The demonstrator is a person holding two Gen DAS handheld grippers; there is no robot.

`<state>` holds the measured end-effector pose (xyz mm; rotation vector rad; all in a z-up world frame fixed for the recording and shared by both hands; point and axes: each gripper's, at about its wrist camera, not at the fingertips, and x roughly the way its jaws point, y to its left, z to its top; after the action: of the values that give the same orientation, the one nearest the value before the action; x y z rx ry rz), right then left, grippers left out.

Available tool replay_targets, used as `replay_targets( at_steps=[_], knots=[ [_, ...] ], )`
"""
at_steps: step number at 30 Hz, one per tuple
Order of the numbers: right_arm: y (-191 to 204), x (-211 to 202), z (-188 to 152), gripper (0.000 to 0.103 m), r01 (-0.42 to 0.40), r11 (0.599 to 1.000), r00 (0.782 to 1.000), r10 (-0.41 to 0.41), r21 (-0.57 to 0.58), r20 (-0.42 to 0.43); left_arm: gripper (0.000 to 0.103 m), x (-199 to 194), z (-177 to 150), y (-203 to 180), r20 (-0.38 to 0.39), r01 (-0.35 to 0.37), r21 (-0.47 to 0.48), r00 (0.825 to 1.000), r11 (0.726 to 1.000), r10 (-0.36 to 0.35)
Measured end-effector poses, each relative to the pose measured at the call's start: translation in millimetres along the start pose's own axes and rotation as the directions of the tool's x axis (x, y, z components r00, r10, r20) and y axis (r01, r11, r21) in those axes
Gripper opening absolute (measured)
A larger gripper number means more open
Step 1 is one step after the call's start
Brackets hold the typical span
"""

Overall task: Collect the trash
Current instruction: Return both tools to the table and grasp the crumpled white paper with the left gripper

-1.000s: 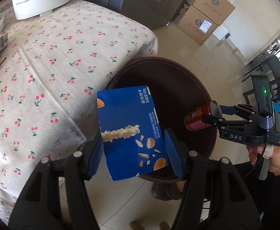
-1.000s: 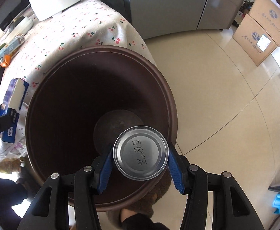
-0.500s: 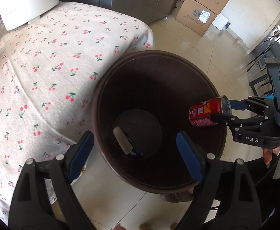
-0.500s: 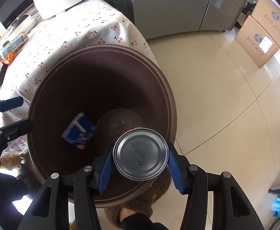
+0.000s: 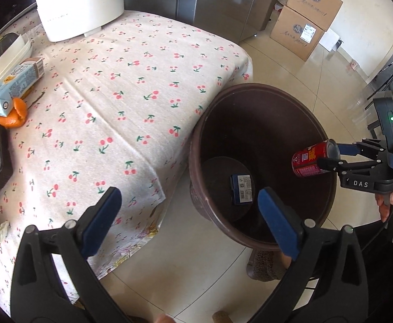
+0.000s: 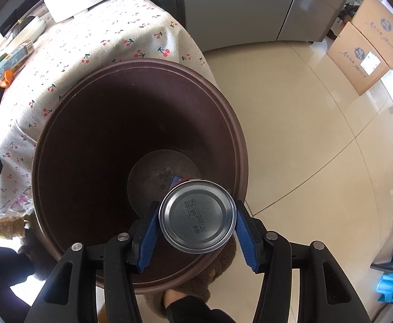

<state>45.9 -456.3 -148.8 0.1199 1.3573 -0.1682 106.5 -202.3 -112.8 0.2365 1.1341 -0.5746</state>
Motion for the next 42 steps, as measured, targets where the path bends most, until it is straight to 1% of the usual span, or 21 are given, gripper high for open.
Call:
replay_targets(
  at_steps=[2, 4, 9, 14, 17, 23, 29, 33, 36, 39, 42],
  knots=[
    [1.6, -6.3, 2.3, 0.073, -0.021, 1.0, 1.0, 0.021, 0.01, 0.017, 0.102, -3.5, 0.3, 4.7, 0.008, -0.007, -0.008, 1.0, 1.0, 0.007],
    [7.8, -13.0, 5.5, 0.077, -0.021, 1.0, 0.999, 0.021, 0.001, 0.037, 0.102, -7.7, -0.5, 11.2, 0.014, -0.012, -0.022, 1.0, 1.0, 0.012],
    [31.7, -27.6, 17.4, 0.079, -0.018, 0.999, 0.997, 0.02, -0.032, 0.074, 0.102, -19.8, -2.1, 29.9, 0.027, -0.032, -0.064, 0.999, 0.997, 0.034],
    [60.6, -40.0, 36.0, 0.081, -0.032, 0.997, 0.994, 0.038, -0.065, 0.099, 0.102, -33.5, -5.9, 61.7, 0.034, -0.079, -0.129, 0.996, 0.988, 0.084],
    [81.2, -43.3, 48.6, 0.081, -0.04, 0.995, 0.992, 0.05, -0.091, 0.112, 0.102, -43.2, -10.9, 85.4, 0.035, -0.106, -0.177, 0.993, 0.978, 0.114],
    [120.5, -53.3, 59.2, 0.083, -0.063, 0.986, 0.988, 0.083, -0.153, 0.128, 0.102, -60.0, -27.9, 130.4, 0.029, -0.157, -0.257, 0.985, 0.954, 0.17],
    [164.8, -57.0, 68.4, 0.084, -0.079, 0.973, 0.984, 0.11, -0.216, 0.137, 0.102, -68.0, -45.8, 164.9, 0.003, -0.204, -0.299, 0.977, 0.932, 0.214],
    [187.0, -61.8, 73.9, 0.084, -0.089, 0.964, 0.982, 0.126, -0.25, 0.14, 0.102, -70.8, -55.4, 186.9, -0.018, -0.236, -0.317, 0.97, 0.919, 0.243],
    [203.0, -64.4, 79.1, 0.084, -0.102, 0.958, 0.979, 0.145, -0.268, 0.144, 0.102, -69.3, -61.1, 204.1, -0.048, -0.254, -0.329, 0.966, 0.909, 0.252],
    [213.8, -65.6, 84.4, 0.085, -0.121, 0.954, 0.976, 0.165, -0.273, 0.144, 0.102, -68.1, -64.3, 223.8, -0.074, -0.241, -0.354, 0.97, 0.904, 0.23],
    [225.9, -66.6, 89.5, 0.085, -0.135, 0.95, 0.973, 0.18, -0.283, 0.141, 0.102, -63.8, -65.2, 241.3, -0.096, -0.228, -0.392, 0.974, 0.891, 0.207]
  ],
)
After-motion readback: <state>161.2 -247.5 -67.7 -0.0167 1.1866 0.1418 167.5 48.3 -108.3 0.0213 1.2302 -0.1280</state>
